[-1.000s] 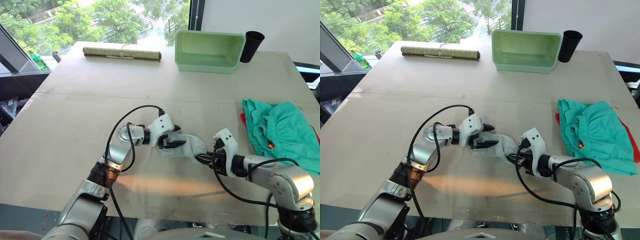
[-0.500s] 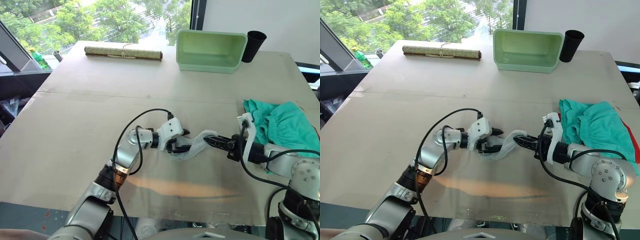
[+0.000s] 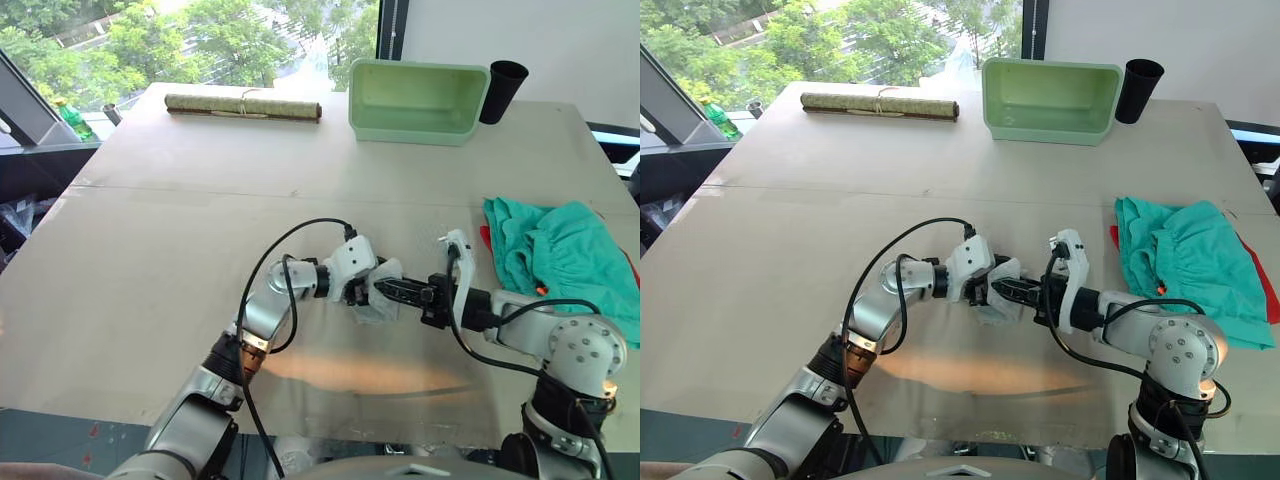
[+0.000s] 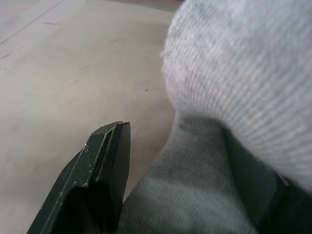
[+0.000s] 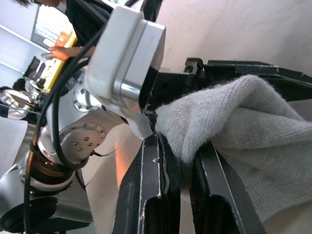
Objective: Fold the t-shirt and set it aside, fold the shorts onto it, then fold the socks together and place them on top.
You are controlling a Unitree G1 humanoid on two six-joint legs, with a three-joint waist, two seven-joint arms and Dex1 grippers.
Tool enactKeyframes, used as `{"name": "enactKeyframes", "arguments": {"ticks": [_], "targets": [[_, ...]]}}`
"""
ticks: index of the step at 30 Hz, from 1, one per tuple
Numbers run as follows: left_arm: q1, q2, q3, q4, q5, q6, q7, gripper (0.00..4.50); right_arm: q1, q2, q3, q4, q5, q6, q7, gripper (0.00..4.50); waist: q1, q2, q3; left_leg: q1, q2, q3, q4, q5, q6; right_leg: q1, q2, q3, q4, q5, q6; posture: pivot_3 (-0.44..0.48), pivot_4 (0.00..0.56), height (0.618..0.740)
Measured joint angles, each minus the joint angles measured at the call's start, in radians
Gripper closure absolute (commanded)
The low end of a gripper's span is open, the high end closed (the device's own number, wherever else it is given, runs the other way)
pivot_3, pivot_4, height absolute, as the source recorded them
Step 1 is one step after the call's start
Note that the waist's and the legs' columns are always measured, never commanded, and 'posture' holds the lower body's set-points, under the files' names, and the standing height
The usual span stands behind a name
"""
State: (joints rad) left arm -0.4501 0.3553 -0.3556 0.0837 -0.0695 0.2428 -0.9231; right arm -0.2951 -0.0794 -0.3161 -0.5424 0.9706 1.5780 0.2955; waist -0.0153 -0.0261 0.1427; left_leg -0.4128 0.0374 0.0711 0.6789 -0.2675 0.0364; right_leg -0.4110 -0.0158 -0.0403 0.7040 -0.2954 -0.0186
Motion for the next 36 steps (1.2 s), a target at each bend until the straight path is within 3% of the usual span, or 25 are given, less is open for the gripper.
{"name": "enactKeyframes", "arguments": {"ticks": [3,7,15,23,29,36], "targets": [[0.022,0.030,0.011,-0.033,-0.002,0.005,0.001,1.26,0.001,-0.007,0.008,0.013,0.000,-0.018,-0.001,4.39,-0.002,0.000,0.000,0.001,0.000,0.000,-0.001,0.000,0.000,0.000,0.000,0.000,0.000,0.000,0.000,0.000,0.150,0.735],[0.031,0.065,0.023,-0.049,-0.002,0.007,0.001,0.11,-0.003,-0.018,0.024,0.025,0.000,-0.036,-0.001,4.50,-0.002,0.000,0.000,0.001,0.000,0.000,-0.001,0.000,0.000,0.000,0.000,0.000,0.000,0.000,0.000,0.000,0.150,0.735],[0.030,0.119,0.060,-0.069,-0.034,0.040,-0.017,0.11,-0.025,-0.023,0.082,0.066,-0.007,-0.087,-0.014,4.50,-0.005,0.000,0.000,0.000,0.000,0.000,-0.001,0.000,0.000,-0.001,0.000,0.000,0.000,0.000,0.000,0.000,0.150,0.735],[-0.037,0.362,0.260,-0.046,-0.131,0.106,-0.145,0.11,-0.054,-0.033,0.173,0.132,-0.052,-0.144,-0.024,4.50,-0.001,0.001,0.001,0.000,0.000,0.000,-0.004,0.001,-0.002,-0.002,0.000,0.000,-0.002,0.000,0.000,0.000,0.150,0.735],[-0.097,0.360,0.314,-0.009,-0.171,0.120,-0.158,0.11,-0.083,-0.014,0.253,0.188,-0.093,-0.190,-0.031,4.50,0.002,0.001,0.001,-0.003,0.000,0.001,-0.004,0.002,-0.003,-0.002,0.000,0.000,-0.007,0.001,0.002,0.000,0.150,0.735],[-0.098,0.289,0.298,-0.046,-0.190,0.169,-0.122,0.00,-0.086,-0.060,0.372,0.216,-0.149,-0.264,0.028,1.42,0.001,0.001,0.001,-0.002,0.000,0.001,-0.005,0.002,-0.003,-0.002,0.000,0.000,-0.007,0.001,0.002,0.000,0.150,0.735]]}}
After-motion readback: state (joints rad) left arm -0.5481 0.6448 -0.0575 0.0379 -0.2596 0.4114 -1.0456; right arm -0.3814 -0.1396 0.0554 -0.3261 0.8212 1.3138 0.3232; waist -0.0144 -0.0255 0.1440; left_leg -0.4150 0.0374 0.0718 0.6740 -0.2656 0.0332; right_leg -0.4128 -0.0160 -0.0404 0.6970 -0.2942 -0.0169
